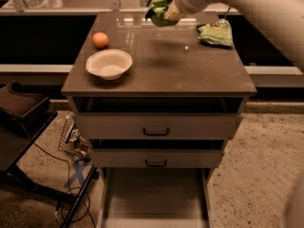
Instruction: Place green rice chip bag into bottom drawer
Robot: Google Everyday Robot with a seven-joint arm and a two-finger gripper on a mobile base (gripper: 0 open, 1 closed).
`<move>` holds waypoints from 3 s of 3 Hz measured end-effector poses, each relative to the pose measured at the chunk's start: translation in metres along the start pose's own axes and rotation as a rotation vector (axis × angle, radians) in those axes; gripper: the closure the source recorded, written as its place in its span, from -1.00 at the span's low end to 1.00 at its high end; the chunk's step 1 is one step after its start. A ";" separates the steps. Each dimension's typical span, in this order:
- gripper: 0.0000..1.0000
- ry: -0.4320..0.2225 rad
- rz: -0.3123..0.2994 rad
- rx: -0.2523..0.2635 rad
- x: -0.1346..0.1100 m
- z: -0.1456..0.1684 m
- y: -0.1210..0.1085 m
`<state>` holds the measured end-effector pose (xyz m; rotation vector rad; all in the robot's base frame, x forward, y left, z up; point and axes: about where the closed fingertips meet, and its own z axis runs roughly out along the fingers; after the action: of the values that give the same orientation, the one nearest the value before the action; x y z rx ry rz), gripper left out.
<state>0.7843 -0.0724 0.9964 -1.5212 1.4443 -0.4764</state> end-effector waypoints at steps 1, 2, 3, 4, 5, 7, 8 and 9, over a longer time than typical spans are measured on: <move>1.00 0.013 0.057 0.074 0.004 -0.095 0.001; 1.00 -0.005 0.100 0.074 0.024 -0.156 0.016; 1.00 -0.028 0.078 0.073 0.027 -0.216 0.044; 1.00 0.003 0.081 0.025 0.053 -0.277 0.091; 1.00 0.052 0.182 -0.053 0.117 -0.333 0.135; 1.00 0.055 0.317 -0.257 0.179 -0.349 0.187; 1.00 0.055 0.310 -0.250 0.176 -0.349 0.186; 1.00 0.050 0.308 -0.294 0.173 -0.328 0.205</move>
Offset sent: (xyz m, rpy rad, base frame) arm -0.2127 -0.1694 0.0644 0.1817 -0.0114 -0.0775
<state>0.4468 -0.3190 0.9277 -1.4801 1.8120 -0.1193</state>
